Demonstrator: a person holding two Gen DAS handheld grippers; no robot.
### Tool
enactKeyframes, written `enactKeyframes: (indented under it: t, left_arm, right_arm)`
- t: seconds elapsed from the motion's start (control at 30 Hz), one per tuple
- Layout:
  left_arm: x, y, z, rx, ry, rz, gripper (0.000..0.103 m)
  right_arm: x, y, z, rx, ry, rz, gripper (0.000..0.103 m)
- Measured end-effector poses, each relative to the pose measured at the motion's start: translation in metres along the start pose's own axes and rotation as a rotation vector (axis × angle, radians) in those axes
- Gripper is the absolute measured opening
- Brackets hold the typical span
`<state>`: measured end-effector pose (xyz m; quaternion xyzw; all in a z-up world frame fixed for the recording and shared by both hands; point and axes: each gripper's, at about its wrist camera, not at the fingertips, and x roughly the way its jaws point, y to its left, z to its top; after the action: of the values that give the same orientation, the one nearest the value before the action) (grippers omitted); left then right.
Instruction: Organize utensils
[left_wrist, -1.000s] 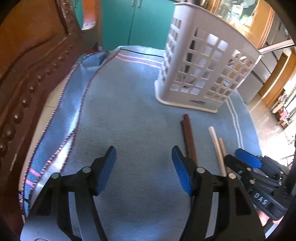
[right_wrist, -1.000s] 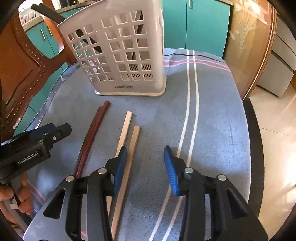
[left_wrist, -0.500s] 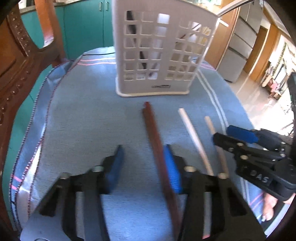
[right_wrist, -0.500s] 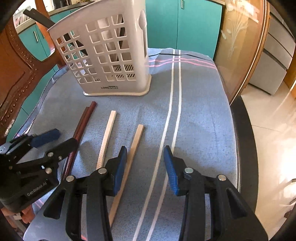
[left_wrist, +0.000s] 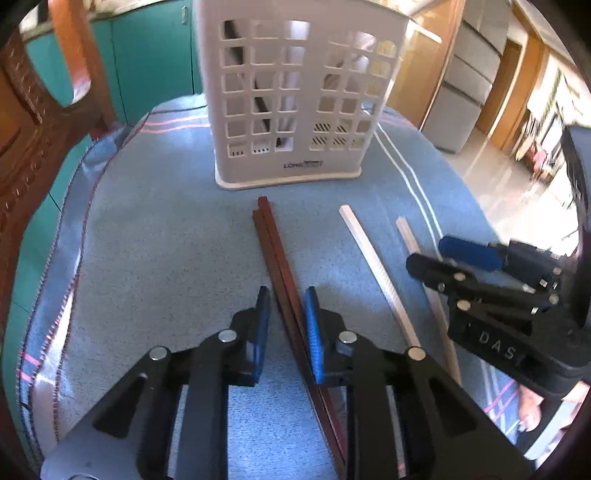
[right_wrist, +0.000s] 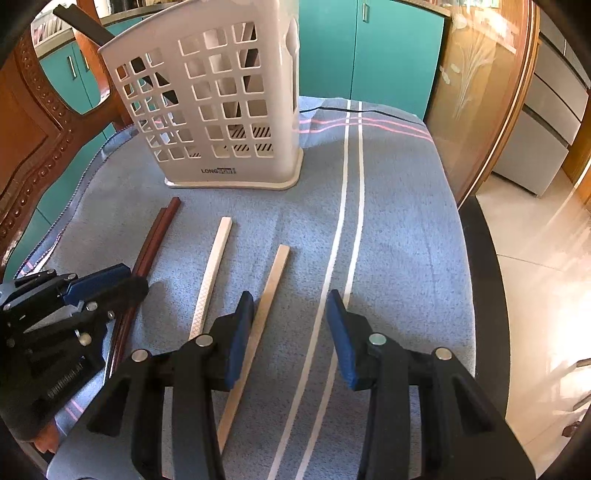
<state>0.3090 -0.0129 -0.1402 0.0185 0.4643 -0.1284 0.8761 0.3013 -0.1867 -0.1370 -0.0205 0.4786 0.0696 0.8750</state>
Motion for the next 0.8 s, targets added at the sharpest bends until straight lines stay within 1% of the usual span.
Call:
enactKeyframes:
  t: [0.07, 0.1, 0.17, 0.2, 0.23, 0.3, 0.47, 0.67, 0.8]
  left_arm:
    - [0.000, -0.003, 0.000, 0.009, -0.001, 0.016, 0.020]
    - [0.000, -0.003, 0.001, 0.007, 0.000, 0.014, 0.017]
    - [-0.001, -0.004, 0.002, -0.011, 0.002, 0.003, 0.015]
    - [-0.002, -0.001, 0.003, -0.027, 0.002, -0.006, 0.015]
    - [-0.004, 0.000, 0.002, -0.043, -0.003, -0.014, 0.013]
    - [-0.010, 0.005, 0.004, -0.061, -0.019, -0.026, 0.013]
    - [-0.027, 0.009, 0.006, -0.074, -0.078, -0.036, 0.013]
    - [-0.031, 0.015, 0.006, -0.109, -0.083, -0.056, 0.013]
    - [-0.037, 0.019, 0.004, -0.125, -0.095, -0.056, 0.013]
  right_arm:
    - [0.000, 0.002, 0.000, -0.013, -0.005, -0.012, 0.041]
    - [0.000, 0.004, -0.001, -0.023, -0.009, -0.019, 0.041]
    - [0.000, 0.007, -0.001, -0.027, -0.018, -0.014, 0.032]
    - [0.000, 0.008, 0.000, -0.032, -0.020, -0.006, 0.023]
    - [0.000, 0.008, 0.000, -0.035, -0.021, 0.001, 0.017]
    - [0.000, 0.010, 0.000, -0.042, -0.023, 0.007, 0.014]
    - [0.001, 0.012, 0.000, -0.048, -0.028, -0.002, 0.014]
    - [0.001, 0.011, 0.000, -0.041, -0.028, -0.001, 0.014]
    - [0.001, 0.010, 0.001, -0.035, -0.028, 0.000, 0.015]
